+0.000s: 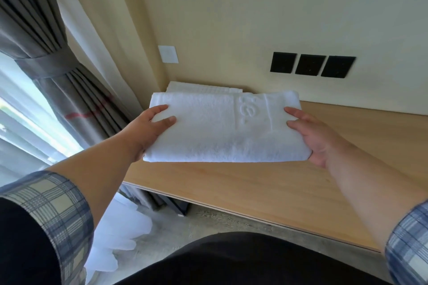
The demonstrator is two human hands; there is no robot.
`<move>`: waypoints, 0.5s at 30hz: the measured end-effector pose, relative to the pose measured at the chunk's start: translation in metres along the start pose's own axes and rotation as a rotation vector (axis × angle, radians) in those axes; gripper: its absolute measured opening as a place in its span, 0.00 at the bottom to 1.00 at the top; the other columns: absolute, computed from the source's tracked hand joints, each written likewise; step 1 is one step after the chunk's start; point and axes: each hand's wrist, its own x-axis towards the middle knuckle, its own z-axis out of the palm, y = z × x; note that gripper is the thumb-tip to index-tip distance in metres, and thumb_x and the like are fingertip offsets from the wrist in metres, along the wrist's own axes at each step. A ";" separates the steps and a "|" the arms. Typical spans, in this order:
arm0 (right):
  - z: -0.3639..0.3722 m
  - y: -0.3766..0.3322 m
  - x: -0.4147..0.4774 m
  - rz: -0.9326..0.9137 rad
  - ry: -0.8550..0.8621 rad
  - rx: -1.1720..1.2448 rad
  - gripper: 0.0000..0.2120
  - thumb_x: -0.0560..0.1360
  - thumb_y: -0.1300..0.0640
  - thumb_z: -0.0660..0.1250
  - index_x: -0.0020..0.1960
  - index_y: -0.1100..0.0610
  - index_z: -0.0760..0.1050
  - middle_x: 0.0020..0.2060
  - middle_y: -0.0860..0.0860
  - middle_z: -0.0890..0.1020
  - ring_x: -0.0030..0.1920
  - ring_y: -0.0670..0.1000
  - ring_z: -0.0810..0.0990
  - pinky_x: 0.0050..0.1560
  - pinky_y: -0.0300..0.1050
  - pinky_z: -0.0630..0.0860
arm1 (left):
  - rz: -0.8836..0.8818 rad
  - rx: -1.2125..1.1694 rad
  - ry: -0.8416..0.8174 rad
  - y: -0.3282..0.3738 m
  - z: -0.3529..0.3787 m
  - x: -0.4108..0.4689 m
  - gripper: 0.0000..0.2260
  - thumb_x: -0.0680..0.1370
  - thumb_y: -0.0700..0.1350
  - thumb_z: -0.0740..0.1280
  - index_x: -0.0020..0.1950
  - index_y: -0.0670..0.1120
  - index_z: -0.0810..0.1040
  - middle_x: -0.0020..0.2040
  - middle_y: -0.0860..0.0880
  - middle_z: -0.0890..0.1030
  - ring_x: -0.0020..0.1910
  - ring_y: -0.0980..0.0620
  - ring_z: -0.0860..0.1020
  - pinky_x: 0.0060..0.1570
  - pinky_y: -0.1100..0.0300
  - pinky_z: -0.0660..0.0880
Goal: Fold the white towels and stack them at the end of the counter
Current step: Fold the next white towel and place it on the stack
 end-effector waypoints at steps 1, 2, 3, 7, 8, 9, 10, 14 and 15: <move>0.001 -0.001 0.005 -0.001 0.005 0.004 0.16 0.79 0.57 0.67 0.54 0.35 0.81 0.58 0.47 0.81 0.55 0.54 0.83 0.42 0.50 0.82 | 0.001 0.007 -0.003 0.002 -0.001 0.007 0.18 0.69 0.64 0.74 0.56 0.74 0.74 0.62 0.56 0.73 0.58 0.48 0.75 0.57 0.47 0.76; 0.002 -0.003 0.011 -0.003 0.011 0.008 0.15 0.79 0.57 0.67 0.54 0.35 0.81 0.58 0.47 0.81 0.55 0.55 0.83 0.41 0.50 0.82 | 0.005 0.009 -0.010 0.004 -0.002 0.013 0.18 0.68 0.65 0.74 0.56 0.75 0.74 0.62 0.57 0.73 0.57 0.48 0.75 0.55 0.48 0.77; 0.002 -0.005 0.018 -0.006 0.015 0.012 0.15 0.79 0.57 0.67 0.54 0.36 0.81 0.58 0.47 0.81 0.55 0.55 0.83 0.42 0.51 0.82 | 0.009 0.006 -0.014 0.007 -0.001 0.020 0.18 0.67 0.65 0.74 0.54 0.76 0.74 0.61 0.58 0.72 0.57 0.49 0.75 0.52 0.51 0.77; 0.006 -0.022 0.049 -0.015 0.018 0.009 0.14 0.79 0.57 0.67 0.55 0.37 0.82 0.56 0.48 0.83 0.53 0.55 0.84 0.41 0.52 0.83 | 0.008 -0.021 -0.011 0.016 -0.001 0.050 0.22 0.61 0.68 0.75 0.53 0.76 0.75 0.61 0.58 0.72 0.57 0.50 0.75 0.54 0.49 0.76; 0.007 -0.028 0.058 -0.018 0.020 0.010 0.14 0.79 0.57 0.67 0.55 0.38 0.82 0.55 0.48 0.83 0.52 0.54 0.85 0.40 0.51 0.83 | 0.006 -0.030 -0.010 0.019 -0.001 0.057 0.23 0.60 0.68 0.75 0.53 0.76 0.75 0.62 0.58 0.72 0.58 0.50 0.75 0.56 0.48 0.76; 0.009 -0.033 0.067 -0.021 0.025 0.014 0.14 0.79 0.57 0.67 0.55 0.38 0.82 0.54 0.48 0.84 0.50 0.53 0.85 0.39 0.50 0.83 | 0.001 -0.043 -0.005 0.022 -0.001 0.065 0.23 0.60 0.68 0.75 0.52 0.76 0.75 0.62 0.58 0.72 0.58 0.50 0.75 0.57 0.48 0.76; 0.013 -0.039 0.078 -0.026 0.029 0.020 0.14 0.78 0.57 0.67 0.55 0.38 0.82 0.54 0.48 0.84 0.50 0.52 0.86 0.39 0.50 0.82 | -0.003 -0.055 0.000 0.025 -0.003 0.073 0.23 0.60 0.67 0.75 0.52 0.76 0.74 0.62 0.58 0.72 0.58 0.50 0.75 0.57 0.48 0.76; 0.038 -0.063 0.121 -0.037 0.049 0.030 0.14 0.78 0.57 0.67 0.54 0.38 0.82 0.54 0.48 0.84 0.50 0.52 0.86 0.38 0.49 0.82 | -0.004 -0.062 0.006 0.038 -0.015 0.117 0.22 0.60 0.67 0.75 0.52 0.76 0.74 0.63 0.58 0.71 0.59 0.50 0.74 0.55 0.48 0.75; 0.045 -0.067 0.131 -0.040 0.061 0.027 0.14 0.78 0.57 0.68 0.54 0.38 0.82 0.54 0.48 0.84 0.49 0.51 0.86 0.38 0.49 0.82 | -0.001 -0.054 0.001 0.043 -0.020 0.131 0.21 0.60 0.67 0.75 0.51 0.77 0.74 0.62 0.58 0.71 0.58 0.49 0.74 0.54 0.47 0.75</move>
